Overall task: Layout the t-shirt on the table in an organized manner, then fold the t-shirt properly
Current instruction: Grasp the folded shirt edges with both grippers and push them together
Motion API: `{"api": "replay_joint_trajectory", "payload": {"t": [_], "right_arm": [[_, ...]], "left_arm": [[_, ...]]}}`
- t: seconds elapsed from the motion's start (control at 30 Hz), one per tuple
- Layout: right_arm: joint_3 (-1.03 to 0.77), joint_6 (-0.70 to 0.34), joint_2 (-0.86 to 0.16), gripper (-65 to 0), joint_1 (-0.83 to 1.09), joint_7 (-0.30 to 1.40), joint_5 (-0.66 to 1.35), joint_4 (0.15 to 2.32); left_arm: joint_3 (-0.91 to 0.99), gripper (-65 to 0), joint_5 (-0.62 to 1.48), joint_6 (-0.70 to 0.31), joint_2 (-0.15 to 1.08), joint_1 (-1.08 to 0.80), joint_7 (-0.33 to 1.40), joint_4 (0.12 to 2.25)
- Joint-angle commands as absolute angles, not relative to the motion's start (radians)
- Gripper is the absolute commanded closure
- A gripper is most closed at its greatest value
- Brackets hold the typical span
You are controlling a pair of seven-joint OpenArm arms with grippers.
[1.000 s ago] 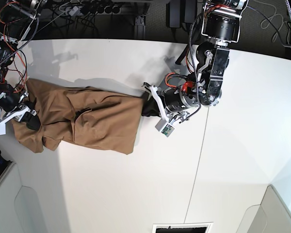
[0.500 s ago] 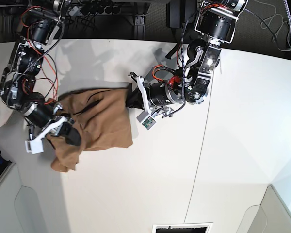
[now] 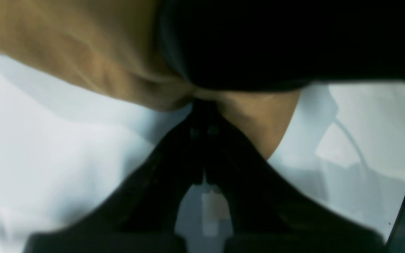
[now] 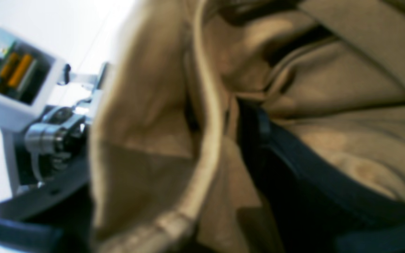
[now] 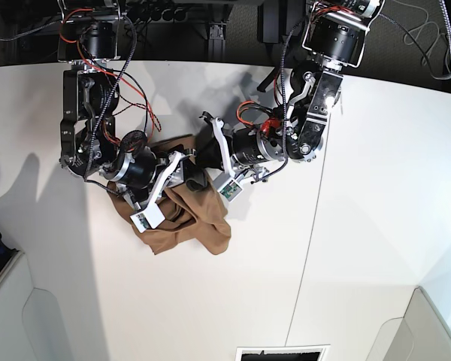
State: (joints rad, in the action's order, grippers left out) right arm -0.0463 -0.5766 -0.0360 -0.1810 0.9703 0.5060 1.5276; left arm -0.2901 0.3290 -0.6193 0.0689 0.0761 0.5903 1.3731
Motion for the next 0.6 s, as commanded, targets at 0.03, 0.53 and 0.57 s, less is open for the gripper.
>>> {"api": "replay_joint_trajectory", "payload": {"t": [0.03,0.53,0.57], "right_arm": [[-0.043,-0.580,-0.038,-29.9,-0.202,0.951,0.524,1.565],[-0.047,-0.574,-0.053,-29.6,-0.223,0.850,0.402,1.739],[-0.050,-0.566,-0.056,-28.1,-0.228,0.828,0.365,1.739]], "left_arm": [[-0.261,0.0,0.318,-0.622,0.070,0.092,0.593,1.386],[-0.123,0.0,0.393,-0.633,0.070,0.087,0.638,1.386],[-0.123,0.0,0.403,-0.634,0.070,0.086,0.641,1.386]]}}
